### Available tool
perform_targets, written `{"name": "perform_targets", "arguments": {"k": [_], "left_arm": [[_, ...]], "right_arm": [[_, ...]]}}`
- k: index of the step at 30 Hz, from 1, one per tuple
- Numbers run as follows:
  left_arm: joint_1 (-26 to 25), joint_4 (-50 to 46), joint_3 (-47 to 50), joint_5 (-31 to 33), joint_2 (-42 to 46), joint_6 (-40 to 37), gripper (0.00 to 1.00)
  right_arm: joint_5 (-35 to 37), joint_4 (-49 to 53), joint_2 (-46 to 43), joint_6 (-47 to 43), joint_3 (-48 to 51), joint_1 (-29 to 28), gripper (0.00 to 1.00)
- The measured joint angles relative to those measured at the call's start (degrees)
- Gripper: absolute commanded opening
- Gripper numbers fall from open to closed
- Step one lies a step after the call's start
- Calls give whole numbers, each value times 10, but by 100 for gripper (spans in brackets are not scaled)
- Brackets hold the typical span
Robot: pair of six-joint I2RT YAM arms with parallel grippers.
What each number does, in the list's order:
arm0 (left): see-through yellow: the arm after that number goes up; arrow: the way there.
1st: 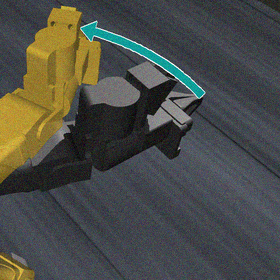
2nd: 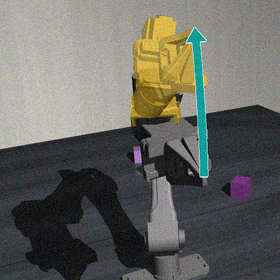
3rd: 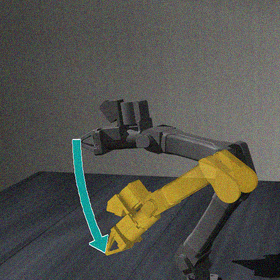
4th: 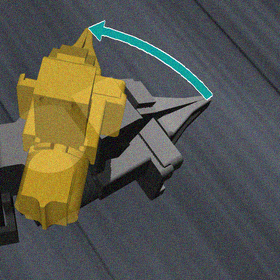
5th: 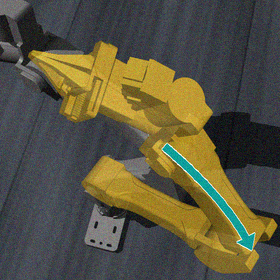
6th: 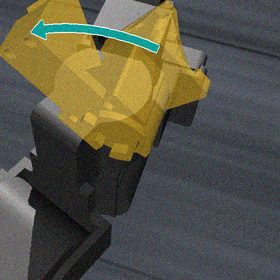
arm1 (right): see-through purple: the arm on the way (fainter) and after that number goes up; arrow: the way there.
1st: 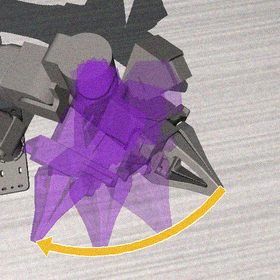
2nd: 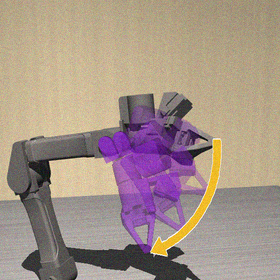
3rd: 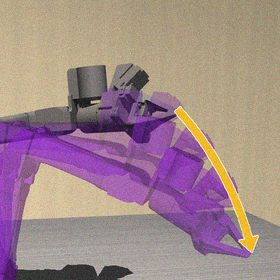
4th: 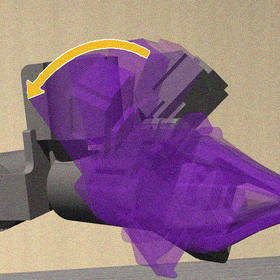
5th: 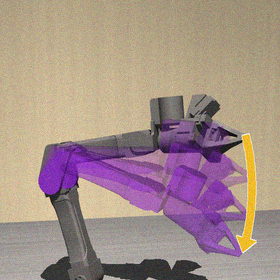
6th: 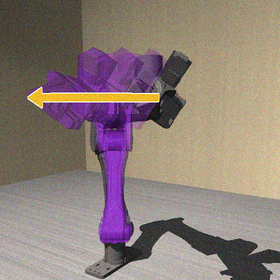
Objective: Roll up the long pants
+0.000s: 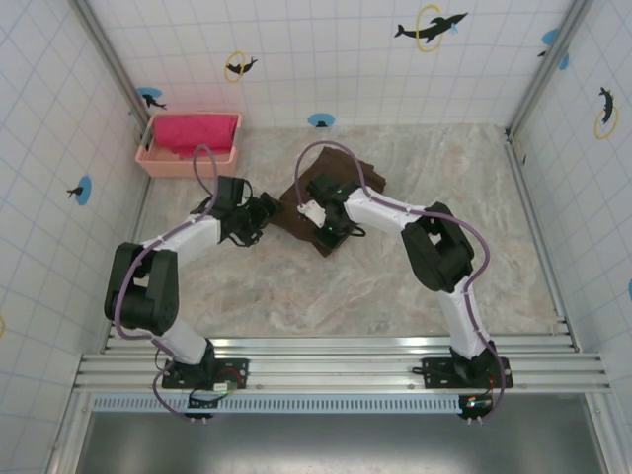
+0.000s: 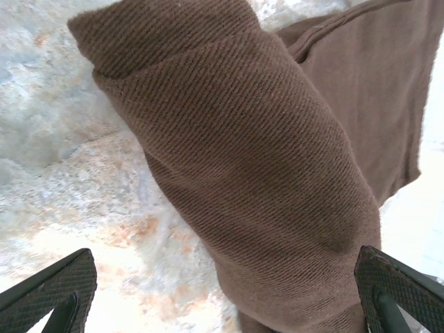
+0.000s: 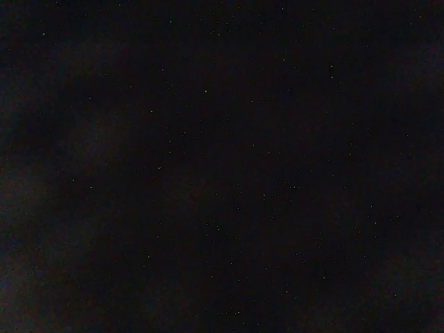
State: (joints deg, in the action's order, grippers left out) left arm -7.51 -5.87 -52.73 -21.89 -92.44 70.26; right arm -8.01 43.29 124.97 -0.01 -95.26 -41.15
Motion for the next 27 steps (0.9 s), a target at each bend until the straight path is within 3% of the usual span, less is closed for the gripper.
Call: {"name": "perform_targets", "arguments": {"k": [10,20,22,23,24,26,27], "left_arm": [[-8,208,70,4,-17,83,98],[-25,289,71,14,-93,97,98],[-25,300,71,13,-104,97,93],[-26,305,71,12,-107,97,86],[-26,308,71,12,-109,96,69],[-28,308,71,11,-115,88,0],[-28,309,71,8,-119,84,0]], "right_arm": [[-52,-5,1,2,1,2,0],[-72,-5,2,2,-1,1,0],[-77,-4,2,2,-1,1,0],[-80,-4,2,2,-1,1,0],[-82,-4,2,2,-1,1,0],[-83,-3,2,2,-1,1,0],[-83,-4,2,2,0,1,0]]}}
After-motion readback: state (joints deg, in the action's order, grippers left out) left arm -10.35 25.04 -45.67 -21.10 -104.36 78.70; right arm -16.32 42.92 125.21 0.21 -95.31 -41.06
